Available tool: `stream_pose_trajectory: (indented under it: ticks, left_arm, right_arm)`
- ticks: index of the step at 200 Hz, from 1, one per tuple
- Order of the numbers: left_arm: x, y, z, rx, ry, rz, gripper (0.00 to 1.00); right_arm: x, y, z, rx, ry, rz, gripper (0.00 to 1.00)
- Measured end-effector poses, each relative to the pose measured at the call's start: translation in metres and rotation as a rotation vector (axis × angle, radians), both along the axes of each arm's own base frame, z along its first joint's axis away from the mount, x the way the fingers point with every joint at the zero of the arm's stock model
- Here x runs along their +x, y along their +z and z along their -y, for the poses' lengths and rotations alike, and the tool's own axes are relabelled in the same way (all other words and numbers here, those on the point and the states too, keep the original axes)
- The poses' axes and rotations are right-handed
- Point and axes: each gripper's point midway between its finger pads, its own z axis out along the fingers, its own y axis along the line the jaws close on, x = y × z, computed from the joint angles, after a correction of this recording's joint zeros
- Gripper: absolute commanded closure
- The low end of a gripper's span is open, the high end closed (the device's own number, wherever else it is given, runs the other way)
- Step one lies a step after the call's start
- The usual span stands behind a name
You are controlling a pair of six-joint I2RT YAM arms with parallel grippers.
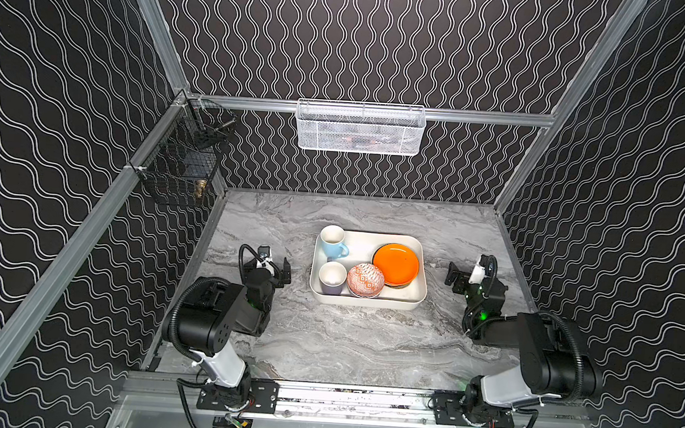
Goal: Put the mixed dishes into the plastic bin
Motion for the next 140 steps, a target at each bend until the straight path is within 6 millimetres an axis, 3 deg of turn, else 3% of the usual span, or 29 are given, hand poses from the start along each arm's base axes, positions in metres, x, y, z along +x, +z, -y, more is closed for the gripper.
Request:
stream_pose_trajectory:
  ticks: [140]
  left_arm:
    - [0.0007,0.0039,0.0038,0.017,-0.012,0.014,0.01]
  right_arm:
    - [-0.0018,-0.0004,-0.0031,-0.016,-0.002,0.022,0.00]
